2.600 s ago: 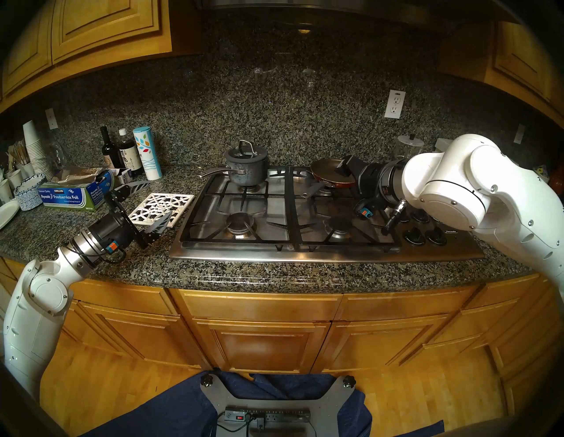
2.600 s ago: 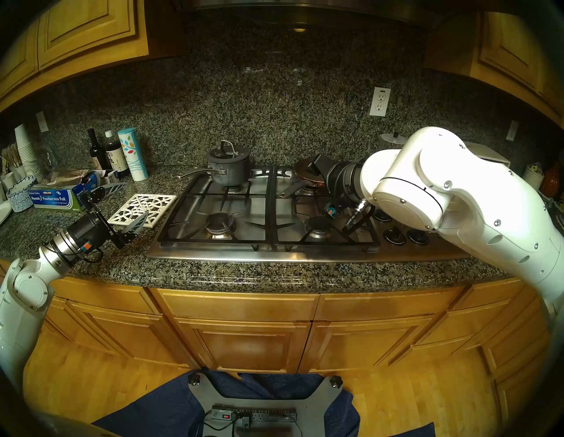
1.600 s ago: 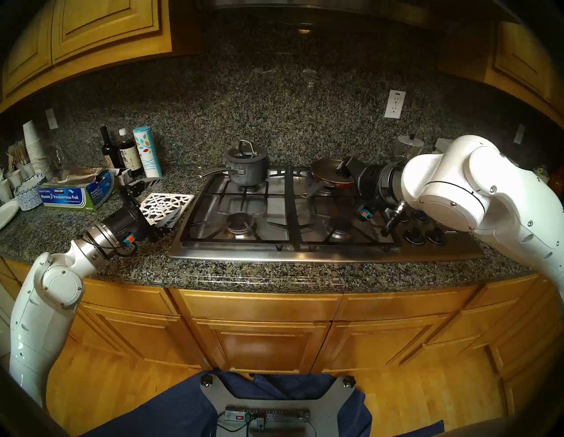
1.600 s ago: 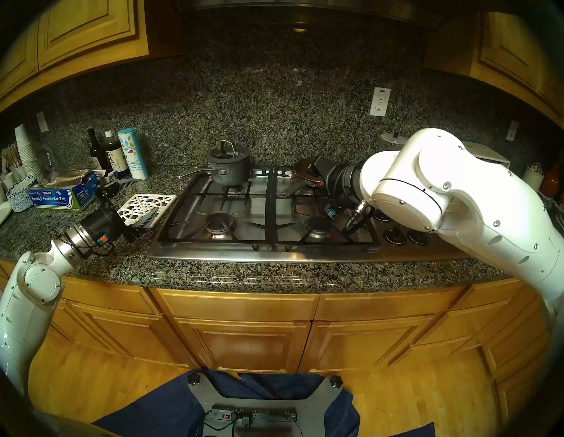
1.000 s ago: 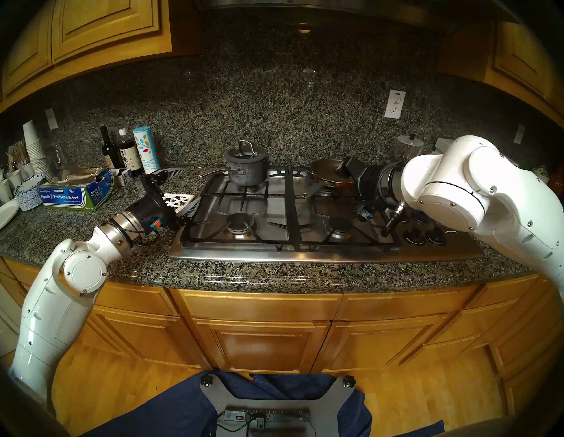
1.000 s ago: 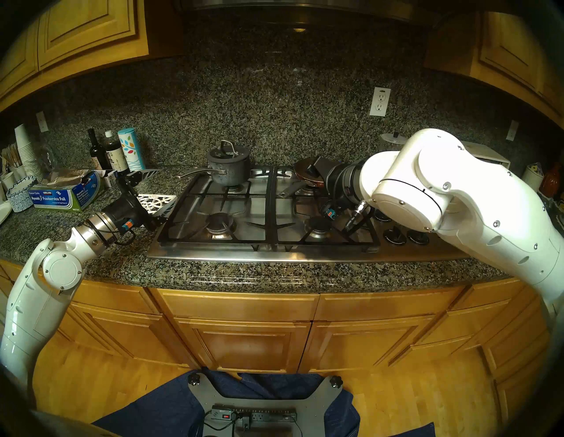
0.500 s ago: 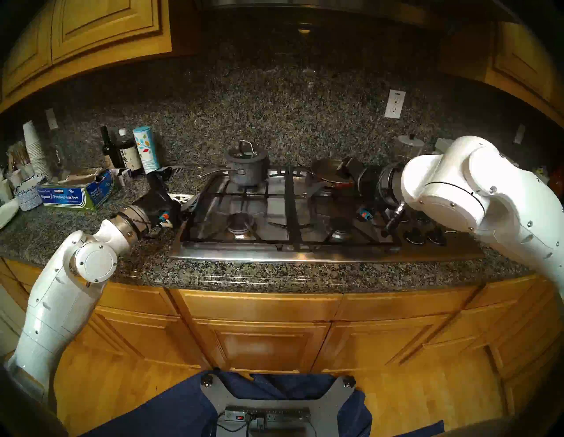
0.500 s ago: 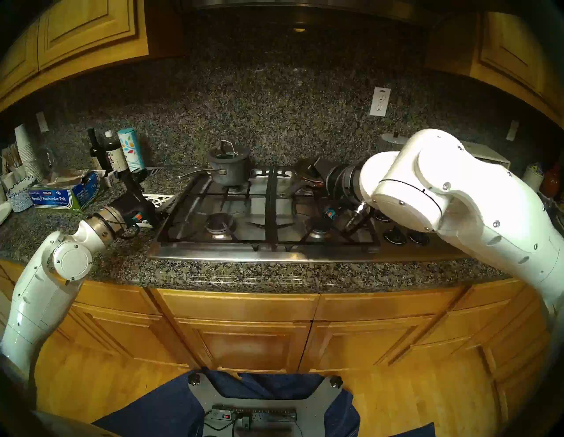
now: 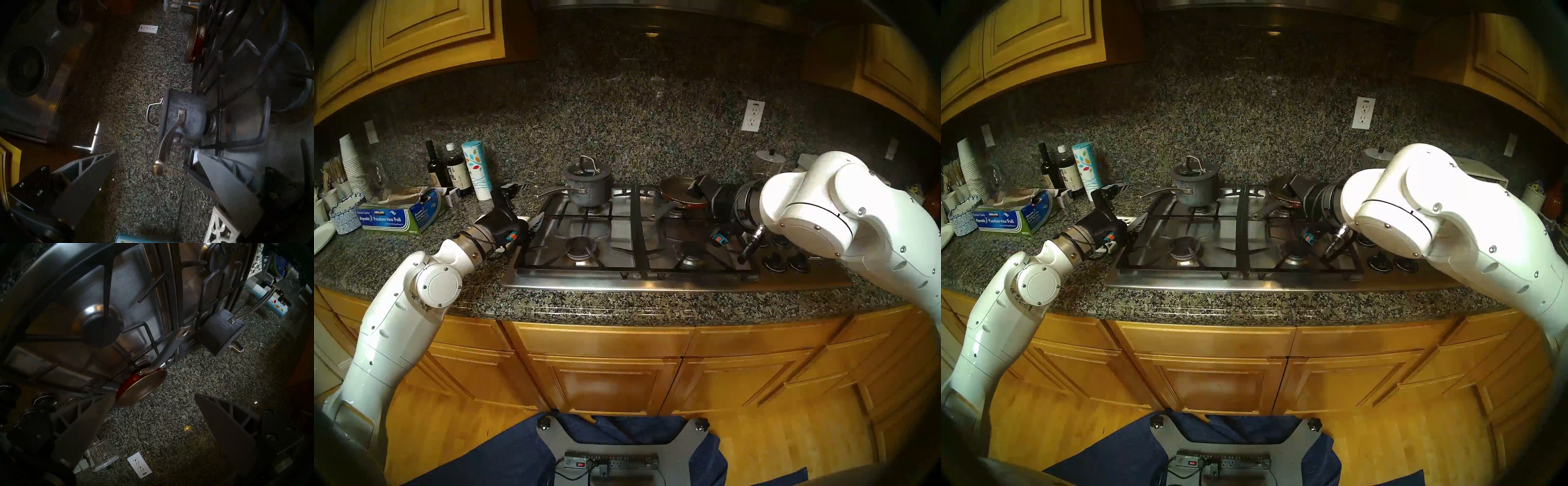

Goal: Pick up the pot, put it on the stove, take off the pot lid

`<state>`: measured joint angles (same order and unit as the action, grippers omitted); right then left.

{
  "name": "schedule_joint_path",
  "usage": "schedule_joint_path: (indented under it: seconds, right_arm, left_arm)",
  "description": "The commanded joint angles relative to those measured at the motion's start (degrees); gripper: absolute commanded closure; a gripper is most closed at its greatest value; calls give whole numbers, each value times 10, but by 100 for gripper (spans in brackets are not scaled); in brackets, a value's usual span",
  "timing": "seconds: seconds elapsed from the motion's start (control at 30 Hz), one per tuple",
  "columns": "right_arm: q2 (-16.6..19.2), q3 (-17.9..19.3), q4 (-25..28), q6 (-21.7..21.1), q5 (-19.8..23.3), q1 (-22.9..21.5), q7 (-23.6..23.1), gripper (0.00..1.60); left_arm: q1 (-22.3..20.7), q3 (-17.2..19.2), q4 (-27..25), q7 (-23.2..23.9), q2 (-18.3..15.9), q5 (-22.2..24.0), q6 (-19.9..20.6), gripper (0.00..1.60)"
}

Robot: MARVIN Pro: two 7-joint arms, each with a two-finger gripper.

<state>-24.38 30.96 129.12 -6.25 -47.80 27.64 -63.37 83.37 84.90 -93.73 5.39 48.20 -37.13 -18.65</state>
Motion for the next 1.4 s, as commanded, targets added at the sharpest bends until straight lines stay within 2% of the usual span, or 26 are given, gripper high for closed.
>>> schedule_joint_path:
  seconds: [0.0, 0.2, 0.4, 0.43, 0.53, 0.57, 0.63, 0.67, 0.7, 0.73, 0.77, 0.8, 0.83, 0.87, 1.1, 1.37]
  right_arm:
    - [1, 14, -1, -2, -4, -15, 3, 0]
    - [1, 14, -1, -2, -4, -15, 3, 0]
    - [2, 14, -1, -2, -4, -15, 3, 0]
    - [2, 14, -1, -2, -4, -15, 3, 0]
    - [2, 14, -1, -2, -4, -15, 3, 0]
    - [2, 14, -1, -2, -4, -15, 3, 0]
    - [2, 14, -1, -2, -4, -15, 3, 0]
    - [2, 14, -1, -2, -4, -15, 3, 0]
    - [2, 14, -1, -2, -4, -15, 3, 0]
    - [2, 14, -1, -2, -4, -15, 3, 0]
    - [2, 14, -1, -2, -4, -15, 3, 0]
    - [2, 14, -1, -3, -4, -15, 3, 0]
    - [2, 14, -1, -3, -4, -15, 3, 0]
    - [2, 14, -1, -3, -4, -15, 3, 0]
    - [2, 14, -1, -3, -4, -15, 3, 0]
    - [2, 14, -1, -3, -4, -16, 3, 0]
  left_arm:
    - [-66, -3, 16, -12, 26, -23, -1, 0]
    - [-82, -13, 37, -14, 47, -47, 0, 0]
    - [-117, -28, 69, -13, 68, -71, -4, 0]
    - [-108, -23, 64, -15, 71, -74, -4, 0]
    - [-132, -32, 84, -15, 80, -84, -10, 0]
    - [-127, -29, 81, -16, 83, -88, -11, 0]
    - [-146, -37, 98, -17, 90, -95, -18, 0]
    - [-136, -31, 92, -19, 92, -98, -18, 0]
    - [-152, -39, 106, -17, 94, -101, -23, 0]
    - [-144, -32, 101, -18, 96, -104, -28, 0]
    - [-155, -37, 112, -21, 98, -106, -30, 1]
    - [-168, -43, 124, -22, 100, -110, -35, 87]
    - [-148, -31, 109, -23, 101, -113, -37, 151]
    - [-163, -39, 124, -25, 100, -114, -43, 160]
    - [-195, -48, 166, -43, 104, -129, -76, 160]
    - [-205, -46, 186, -62, 104, -143, -104, 160]
